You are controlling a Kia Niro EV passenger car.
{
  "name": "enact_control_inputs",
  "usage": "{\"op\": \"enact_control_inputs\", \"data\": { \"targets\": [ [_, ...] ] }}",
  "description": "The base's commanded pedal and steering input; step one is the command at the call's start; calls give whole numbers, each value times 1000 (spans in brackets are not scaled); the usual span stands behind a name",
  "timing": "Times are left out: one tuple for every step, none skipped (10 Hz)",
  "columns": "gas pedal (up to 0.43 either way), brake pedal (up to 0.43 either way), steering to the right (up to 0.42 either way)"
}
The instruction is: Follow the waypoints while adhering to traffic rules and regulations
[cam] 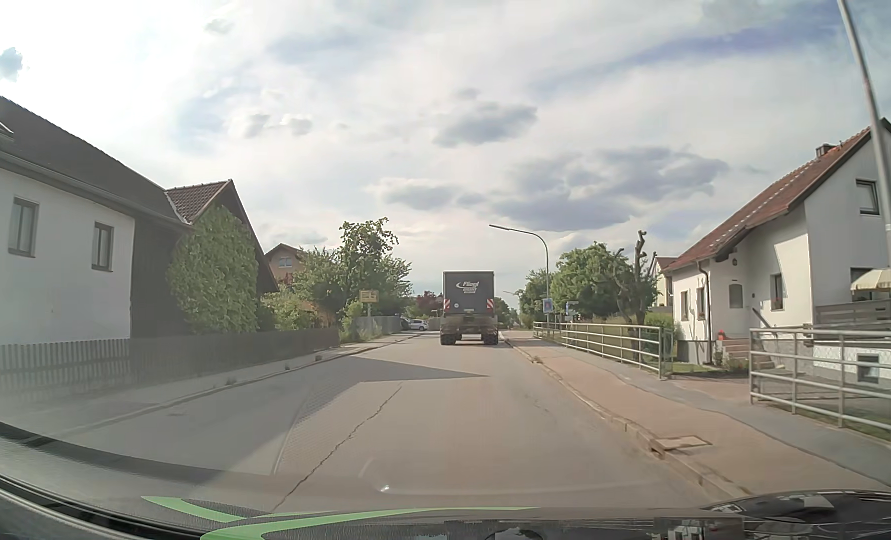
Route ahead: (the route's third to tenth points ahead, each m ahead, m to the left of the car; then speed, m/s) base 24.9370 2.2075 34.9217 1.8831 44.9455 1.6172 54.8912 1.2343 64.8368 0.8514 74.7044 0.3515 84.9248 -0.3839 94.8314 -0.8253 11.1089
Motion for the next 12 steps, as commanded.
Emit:
{"op": "enact_control_inputs", "data": {
  "targets": [
    [138,0,-6],
    [138,0,-4],
    [138,0,-3],
    [138,0,-3],
    [138,0,-3],
    [130,0,-1],
    [130,0,1],
    [130,0,1],
    [130,0,1],
    [130,0,1],
    [130,0,1],
    [130,0,4]
  ]
}}
